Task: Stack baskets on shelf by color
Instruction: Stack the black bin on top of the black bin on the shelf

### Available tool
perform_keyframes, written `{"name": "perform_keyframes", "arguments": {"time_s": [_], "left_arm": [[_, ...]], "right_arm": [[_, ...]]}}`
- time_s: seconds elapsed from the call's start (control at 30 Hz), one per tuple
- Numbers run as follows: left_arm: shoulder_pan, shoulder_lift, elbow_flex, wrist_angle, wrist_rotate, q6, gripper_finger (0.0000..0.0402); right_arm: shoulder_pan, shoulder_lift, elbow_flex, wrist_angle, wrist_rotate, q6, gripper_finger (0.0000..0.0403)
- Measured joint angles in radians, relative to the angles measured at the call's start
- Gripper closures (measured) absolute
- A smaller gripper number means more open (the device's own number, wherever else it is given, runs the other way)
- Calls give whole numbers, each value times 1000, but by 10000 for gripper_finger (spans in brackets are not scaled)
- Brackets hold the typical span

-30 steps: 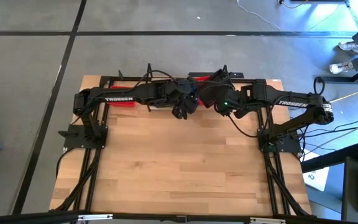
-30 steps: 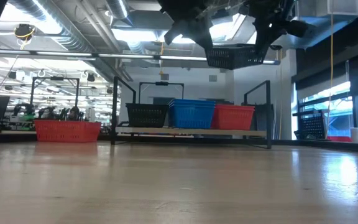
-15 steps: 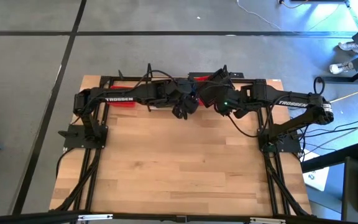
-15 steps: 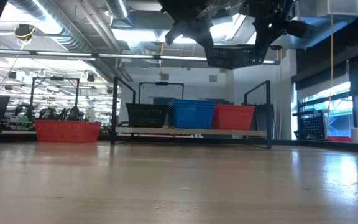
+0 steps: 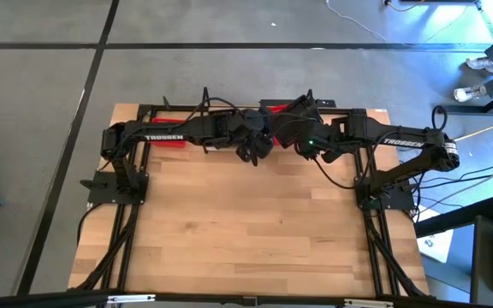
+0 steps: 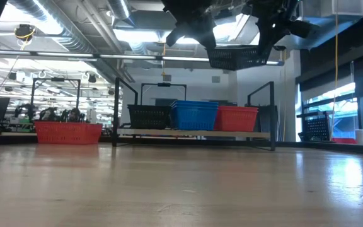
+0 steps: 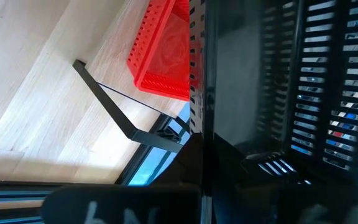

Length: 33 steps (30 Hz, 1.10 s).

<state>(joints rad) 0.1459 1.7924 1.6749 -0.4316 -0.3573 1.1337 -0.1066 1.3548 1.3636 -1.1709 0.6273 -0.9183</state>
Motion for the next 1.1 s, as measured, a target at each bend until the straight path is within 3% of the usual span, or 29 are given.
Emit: {"name": "perform_keyframes", "arguments": {"time_s": [0.53, 1.1], "left_arm": [[0, 2, 0, 51, 4, 71, 354], [-10, 4, 0, -3, 3, 81, 354]], "right_arm": [[0, 0, 0, 0, 0, 1, 398], [0, 0, 0, 0, -1, 1, 398]]}}
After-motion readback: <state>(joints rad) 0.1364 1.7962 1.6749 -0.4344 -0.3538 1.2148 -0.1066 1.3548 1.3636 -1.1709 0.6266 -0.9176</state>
